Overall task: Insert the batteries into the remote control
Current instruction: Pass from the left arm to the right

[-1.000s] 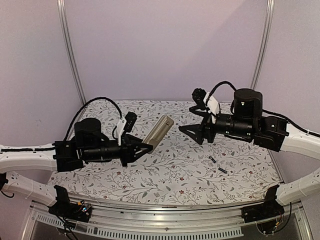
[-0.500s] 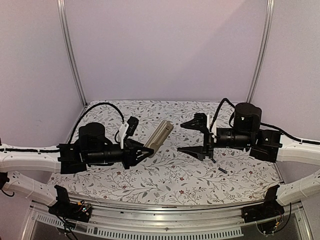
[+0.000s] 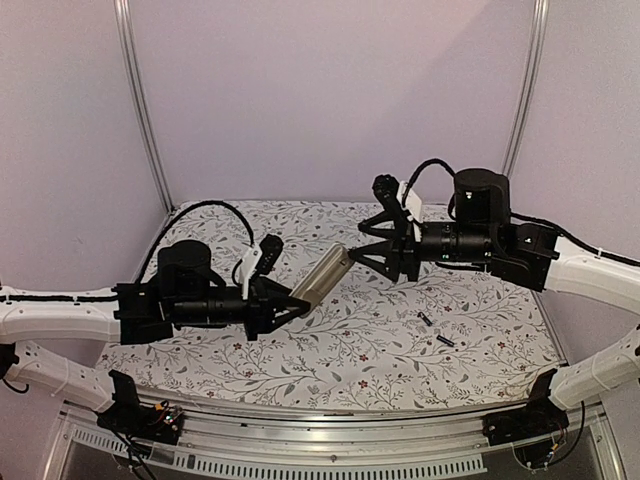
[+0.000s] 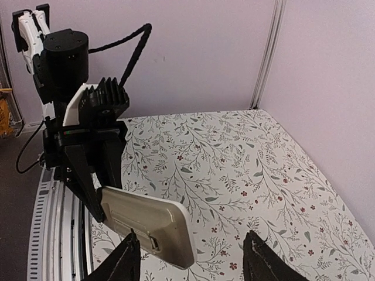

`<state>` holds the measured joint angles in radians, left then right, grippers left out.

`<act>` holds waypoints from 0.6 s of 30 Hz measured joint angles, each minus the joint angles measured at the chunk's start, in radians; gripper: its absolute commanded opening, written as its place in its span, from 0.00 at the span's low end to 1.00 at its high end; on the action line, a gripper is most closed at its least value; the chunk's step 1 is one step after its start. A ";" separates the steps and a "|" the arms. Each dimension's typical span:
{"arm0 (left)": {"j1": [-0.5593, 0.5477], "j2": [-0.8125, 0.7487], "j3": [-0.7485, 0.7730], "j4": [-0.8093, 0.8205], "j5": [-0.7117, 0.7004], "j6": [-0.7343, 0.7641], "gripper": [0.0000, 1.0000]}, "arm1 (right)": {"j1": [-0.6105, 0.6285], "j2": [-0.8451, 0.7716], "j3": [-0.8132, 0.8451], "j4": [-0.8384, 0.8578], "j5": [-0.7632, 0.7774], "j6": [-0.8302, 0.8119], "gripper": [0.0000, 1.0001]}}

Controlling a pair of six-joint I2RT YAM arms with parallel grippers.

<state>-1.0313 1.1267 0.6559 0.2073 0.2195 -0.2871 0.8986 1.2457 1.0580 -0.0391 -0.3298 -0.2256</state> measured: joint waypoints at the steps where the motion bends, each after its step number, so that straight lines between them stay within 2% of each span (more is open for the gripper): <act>1: 0.000 0.000 0.000 -0.006 0.005 0.007 0.00 | -0.005 0.012 0.013 -0.036 -0.008 0.004 0.56; 6: -0.001 0.010 0.018 -0.037 0.021 0.041 0.00 | -0.023 0.028 0.040 -0.144 -0.033 -0.023 0.56; 14: -0.001 0.045 0.049 -0.069 0.079 0.080 0.00 | -0.042 0.059 0.067 -0.244 -0.189 -0.111 0.67; 18: -0.001 0.060 0.078 -0.120 0.088 0.109 0.00 | -0.042 0.066 0.067 -0.289 -0.242 -0.193 0.88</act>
<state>-1.0321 1.1870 0.7338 0.0872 0.3073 -0.1783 0.8562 1.3121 1.1248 -0.3283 -0.5716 -0.4187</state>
